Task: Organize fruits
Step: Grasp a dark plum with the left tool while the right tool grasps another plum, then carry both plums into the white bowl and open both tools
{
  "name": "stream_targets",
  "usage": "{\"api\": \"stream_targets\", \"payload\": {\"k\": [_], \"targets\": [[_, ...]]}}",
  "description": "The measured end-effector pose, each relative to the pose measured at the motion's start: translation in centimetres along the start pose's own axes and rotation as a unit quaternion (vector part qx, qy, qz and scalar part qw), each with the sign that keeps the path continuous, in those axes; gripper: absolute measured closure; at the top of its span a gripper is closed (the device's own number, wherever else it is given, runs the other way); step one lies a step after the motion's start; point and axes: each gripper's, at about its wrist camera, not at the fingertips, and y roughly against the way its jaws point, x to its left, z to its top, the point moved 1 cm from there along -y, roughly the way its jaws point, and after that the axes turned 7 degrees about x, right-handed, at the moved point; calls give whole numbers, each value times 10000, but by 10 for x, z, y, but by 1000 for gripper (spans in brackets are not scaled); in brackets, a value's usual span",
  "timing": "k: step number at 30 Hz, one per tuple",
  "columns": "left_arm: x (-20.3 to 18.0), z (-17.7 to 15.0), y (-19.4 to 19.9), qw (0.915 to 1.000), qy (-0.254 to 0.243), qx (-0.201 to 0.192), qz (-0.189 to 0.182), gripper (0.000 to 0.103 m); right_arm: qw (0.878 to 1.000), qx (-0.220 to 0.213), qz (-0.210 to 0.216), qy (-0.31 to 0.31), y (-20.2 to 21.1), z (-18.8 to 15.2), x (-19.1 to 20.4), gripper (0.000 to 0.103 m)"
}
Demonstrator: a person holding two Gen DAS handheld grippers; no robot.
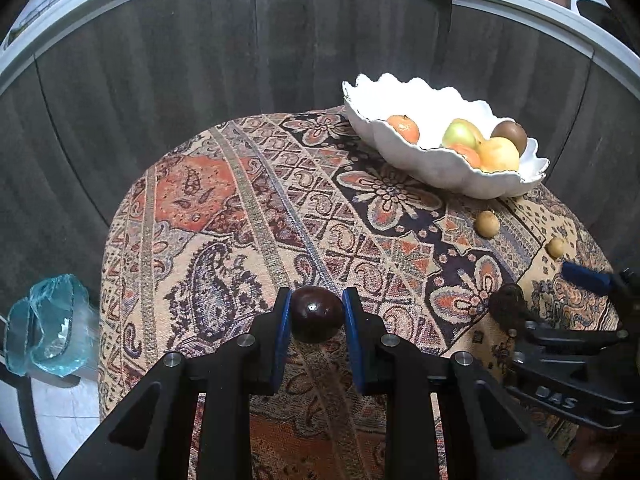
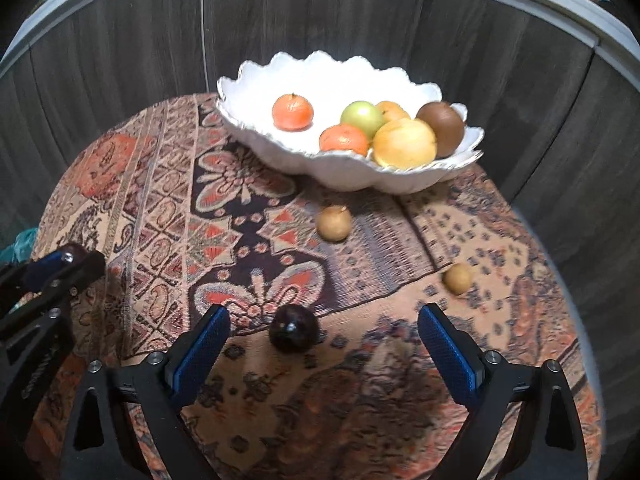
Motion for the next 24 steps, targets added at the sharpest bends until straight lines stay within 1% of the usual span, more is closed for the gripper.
{"api": "stream_targets", "payload": {"k": [6,7,9,10,13,14,15,20,24], "targets": [[4,0,-1,10000,79,5,-54,77,9995,260,99,-117,-18,-3,0,34],[4,0,-2,9999,88,6,-57,77,9995,279,125,-120,-20,-4,0,36],[4,0,-2,9999,107,15,-86,77,9994,277,186,-121,-21,-5,1,43],[4,0,-2,9999,115,15,-91,77,9994,258,207,-131,-21,-5,1,44],[4,1,-2,9999,126,13,-83,77,9991,229,356,-81,-20,-5,3,59],[5,1,-1,9999,130,9,-80,77,9989,228,414,-67,-20,-5,4,66],[5,1,-1,9999,134,6,-72,77,9986,229,466,-49,-20,-5,5,71],[2,1,2,9999,99,-10,-17,77,9985,183,523,-33,-16,-6,5,73],[-3,4,7,10000,93,-29,-16,77,9985,47,544,-47,-3,-6,0,73]]}}
